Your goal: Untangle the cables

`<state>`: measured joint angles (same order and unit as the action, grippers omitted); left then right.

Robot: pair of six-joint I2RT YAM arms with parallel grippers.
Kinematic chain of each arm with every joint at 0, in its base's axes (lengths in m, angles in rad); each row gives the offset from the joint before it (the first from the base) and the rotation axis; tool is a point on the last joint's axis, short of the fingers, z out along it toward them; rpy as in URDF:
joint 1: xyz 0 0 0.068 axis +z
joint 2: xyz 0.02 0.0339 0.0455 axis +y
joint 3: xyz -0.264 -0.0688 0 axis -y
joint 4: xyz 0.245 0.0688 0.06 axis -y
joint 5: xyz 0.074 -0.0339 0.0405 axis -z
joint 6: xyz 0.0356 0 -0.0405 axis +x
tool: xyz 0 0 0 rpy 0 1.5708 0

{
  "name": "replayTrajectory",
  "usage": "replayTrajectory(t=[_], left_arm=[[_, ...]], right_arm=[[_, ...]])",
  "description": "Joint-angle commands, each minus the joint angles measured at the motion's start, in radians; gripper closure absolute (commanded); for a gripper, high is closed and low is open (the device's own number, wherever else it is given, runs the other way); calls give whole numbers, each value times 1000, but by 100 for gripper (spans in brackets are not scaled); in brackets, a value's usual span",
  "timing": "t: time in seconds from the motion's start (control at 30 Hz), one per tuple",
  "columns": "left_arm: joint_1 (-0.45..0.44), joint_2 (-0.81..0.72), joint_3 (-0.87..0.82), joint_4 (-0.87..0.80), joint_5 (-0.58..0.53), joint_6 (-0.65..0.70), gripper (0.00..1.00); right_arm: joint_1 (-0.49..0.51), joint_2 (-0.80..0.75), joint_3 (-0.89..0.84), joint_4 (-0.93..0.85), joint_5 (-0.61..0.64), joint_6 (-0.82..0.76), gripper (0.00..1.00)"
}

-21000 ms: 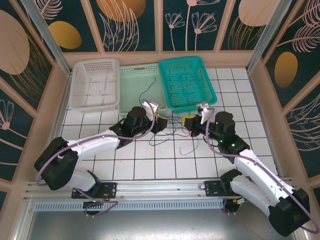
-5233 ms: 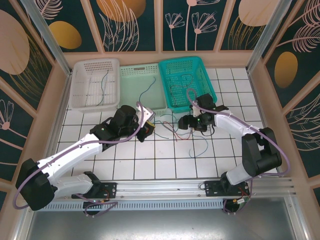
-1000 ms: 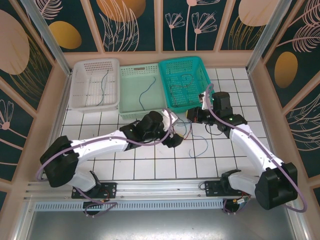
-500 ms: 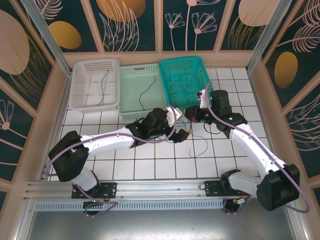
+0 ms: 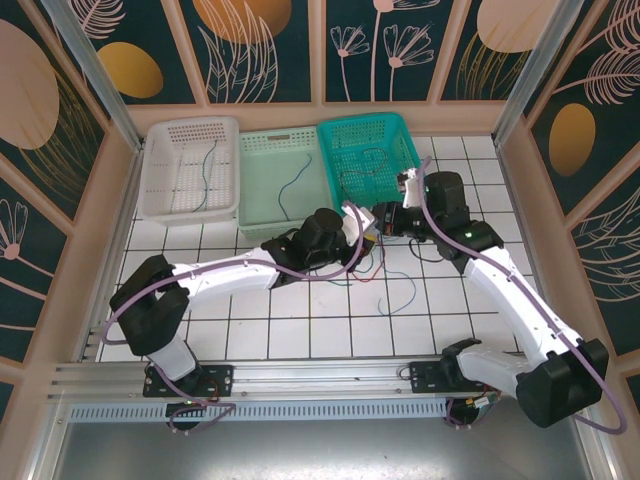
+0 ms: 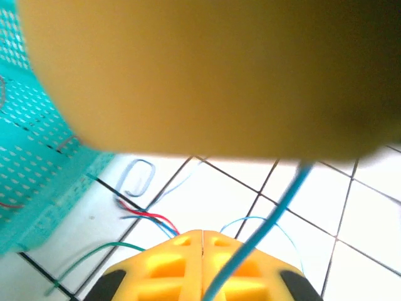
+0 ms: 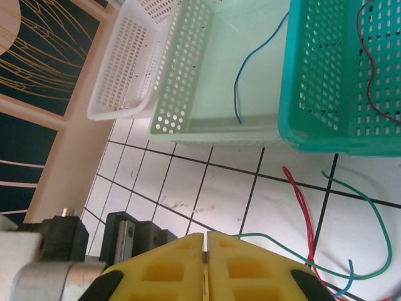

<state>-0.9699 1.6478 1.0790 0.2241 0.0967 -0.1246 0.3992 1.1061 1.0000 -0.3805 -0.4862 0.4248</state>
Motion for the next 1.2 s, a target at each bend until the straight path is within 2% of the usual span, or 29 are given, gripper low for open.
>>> replayTrajectory(t=[0.0,0.13,0.23,0.33,0.83,1.17], left_arm=[[1,-97,-17,7,-52,27,100],[1,-179,-18,-16,-107,68,100],[1,-232,-4,-49,-145,105,100],[1,-289,-9,-77,-195,134,100],[3,-581,-161,-172,-487,169,100],[40,-687,-247,-264,-644,159,100]], right_arm=[[4,-21,77,-37,32,-24,86],[5,-4,125,-47,38,-39,85],[3,5,152,-52,70,-47,75],[-13,9,160,-64,109,-58,72],[-164,-16,48,2,98,-44,71],[-277,49,80,17,67,-81,73]])
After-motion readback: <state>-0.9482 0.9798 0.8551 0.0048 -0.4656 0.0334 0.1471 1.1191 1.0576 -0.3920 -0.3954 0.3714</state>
